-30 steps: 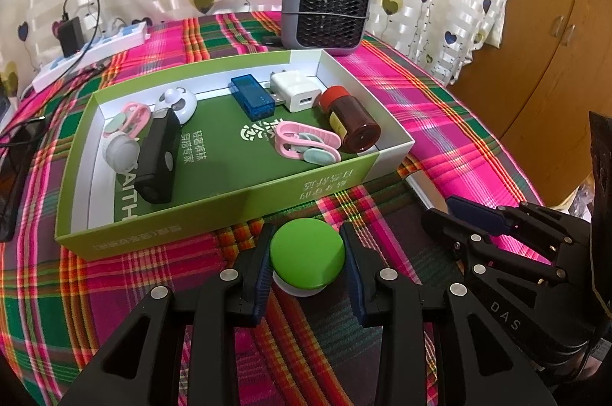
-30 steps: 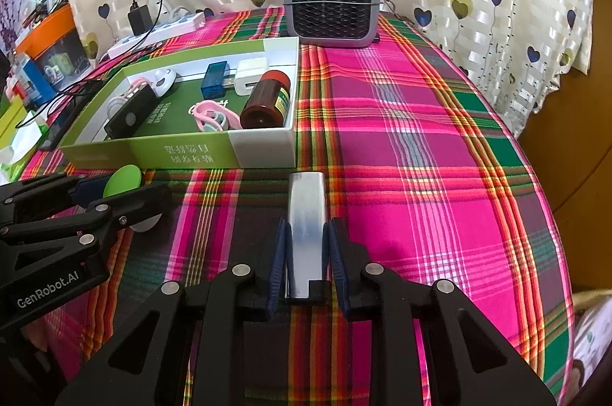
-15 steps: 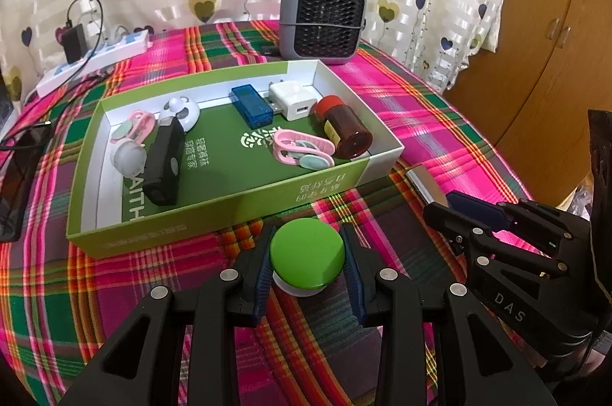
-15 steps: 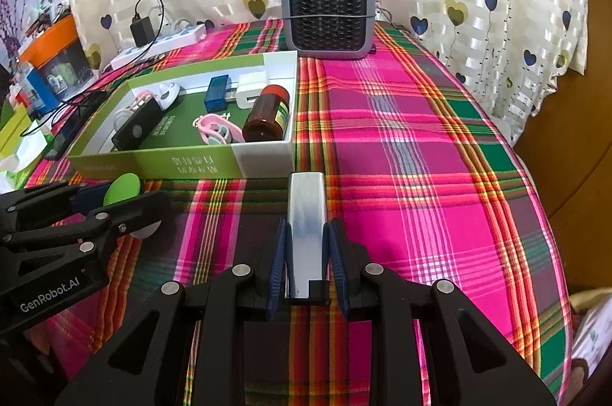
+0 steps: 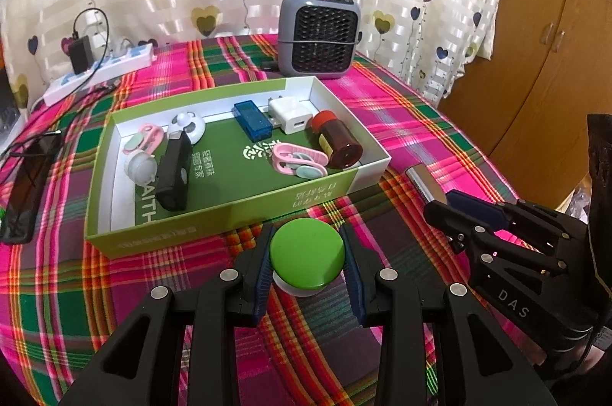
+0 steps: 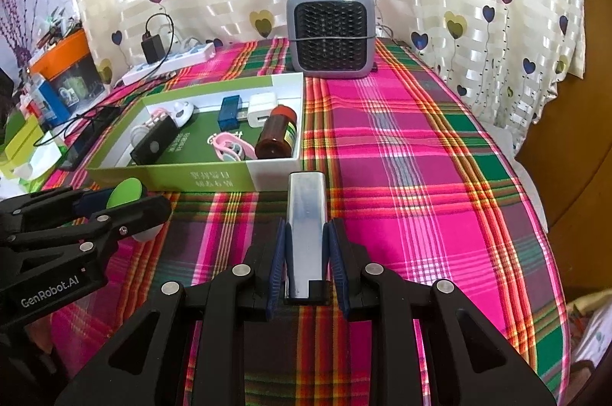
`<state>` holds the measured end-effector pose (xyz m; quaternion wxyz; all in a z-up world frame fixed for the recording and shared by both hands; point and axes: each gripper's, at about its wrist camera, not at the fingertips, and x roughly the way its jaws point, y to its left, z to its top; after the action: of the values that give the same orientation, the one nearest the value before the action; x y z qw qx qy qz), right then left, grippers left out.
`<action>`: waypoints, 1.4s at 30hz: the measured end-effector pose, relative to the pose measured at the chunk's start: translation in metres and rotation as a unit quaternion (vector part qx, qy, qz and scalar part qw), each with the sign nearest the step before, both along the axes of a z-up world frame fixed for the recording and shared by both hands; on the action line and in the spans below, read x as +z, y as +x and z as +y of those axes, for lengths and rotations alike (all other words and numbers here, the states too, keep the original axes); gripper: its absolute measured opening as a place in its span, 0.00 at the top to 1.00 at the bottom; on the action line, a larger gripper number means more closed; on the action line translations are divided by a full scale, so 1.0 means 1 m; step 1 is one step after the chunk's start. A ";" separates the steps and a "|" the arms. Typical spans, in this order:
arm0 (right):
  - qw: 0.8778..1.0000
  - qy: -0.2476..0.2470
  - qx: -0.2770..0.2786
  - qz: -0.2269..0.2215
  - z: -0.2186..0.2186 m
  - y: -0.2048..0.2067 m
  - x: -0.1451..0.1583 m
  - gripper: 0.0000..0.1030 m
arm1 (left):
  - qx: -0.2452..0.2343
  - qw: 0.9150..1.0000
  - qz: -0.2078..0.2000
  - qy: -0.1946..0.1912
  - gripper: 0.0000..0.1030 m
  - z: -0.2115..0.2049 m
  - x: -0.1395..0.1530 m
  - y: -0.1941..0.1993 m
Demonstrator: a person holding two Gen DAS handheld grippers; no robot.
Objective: Organize rigid objects
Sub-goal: 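Lift the silver bar toward the box with the right tool while the left carries the green object, then lower the silver bar into the box with the right tool while the left lowers the green object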
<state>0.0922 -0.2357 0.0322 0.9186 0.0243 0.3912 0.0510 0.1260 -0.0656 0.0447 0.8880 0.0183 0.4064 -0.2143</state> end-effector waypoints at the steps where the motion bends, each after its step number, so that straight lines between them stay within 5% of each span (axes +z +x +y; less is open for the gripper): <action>1: 1.000 0.000 0.001 -0.002 0.000 0.000 0.001 0.77 | 0.000 1.000 0.000 0.000 0.69 0.000 0.000 0.000; 25: 0.999 0.007 0.040 -0.029 0.019 0.021 0.034 0.77 | 0.046 0.999 -0.018 -0.009 0.69 0.045 0.028 0.021; 42: 0.998 -0.004 0.065 -0.011 0.041 0.077 0.029 0.77 | 0.056 0.998 0.007 -0.015 0.69 0.052 0.012 0.063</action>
<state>0.1691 -0.1946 0.0615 0.9178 -0.0058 0.3818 0.1090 0.1888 -0.0137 0.0562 0.8957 -0.0196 0.4100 -0.1707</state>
